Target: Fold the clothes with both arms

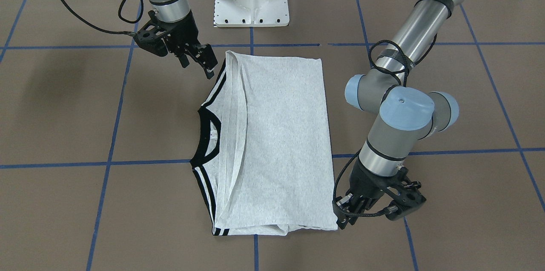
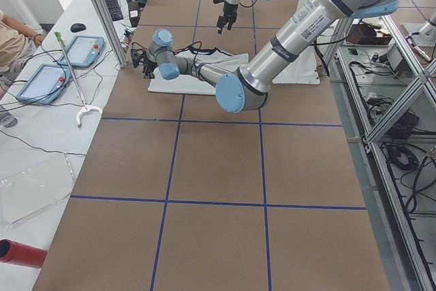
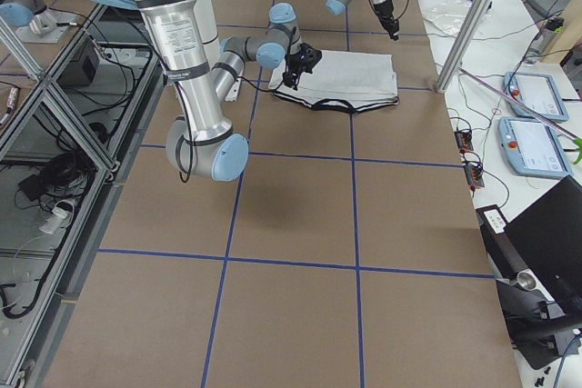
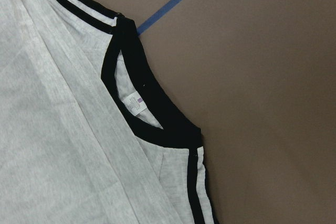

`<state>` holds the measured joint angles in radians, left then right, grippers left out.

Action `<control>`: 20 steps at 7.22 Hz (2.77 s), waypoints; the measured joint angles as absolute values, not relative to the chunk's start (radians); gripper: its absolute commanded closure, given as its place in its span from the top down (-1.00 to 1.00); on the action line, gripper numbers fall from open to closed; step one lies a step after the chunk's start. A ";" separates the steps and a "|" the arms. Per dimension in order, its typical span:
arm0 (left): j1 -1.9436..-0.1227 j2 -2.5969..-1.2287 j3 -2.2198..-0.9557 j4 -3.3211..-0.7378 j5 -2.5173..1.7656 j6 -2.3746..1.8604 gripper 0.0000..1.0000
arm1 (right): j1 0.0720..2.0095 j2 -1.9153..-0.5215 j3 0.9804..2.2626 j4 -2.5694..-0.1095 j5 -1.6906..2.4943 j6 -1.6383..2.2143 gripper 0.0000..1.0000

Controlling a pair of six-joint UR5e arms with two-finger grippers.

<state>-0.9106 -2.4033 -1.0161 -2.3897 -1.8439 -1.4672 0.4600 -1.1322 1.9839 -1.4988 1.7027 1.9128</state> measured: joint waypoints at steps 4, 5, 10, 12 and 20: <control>-0.957 -2.197 -1.273 -2.384 -1.980 -1.453 -0.24 | 0.359 -1.051 1.851 -1.516 1.711 1.686 1.00; -0.959 -2.181 -1.291 -2.384 -1.983 -1.453 -0.24 | 0.347 -1.030 1.834 -1.551 1.713 1.612 1.00; -0.960 -2.169 -1.306 -2.384 -1.983 -1.455 -0.22 | 0.316 -0.948 1.768 -1.692 1.710 1.354 1.00; -0.960 -2.156 -1.326 -2.383 -1.984 -1.456 -0.22 | 0.338 -0.971 1.763 -1.718 1.713 1.266 1.00; -0.960 -2.127 -1.352 -2.383 -1.991 -1.455 -0.22 | 0.318 -1.002 1.840 -1.515 1.660 1.993 0.94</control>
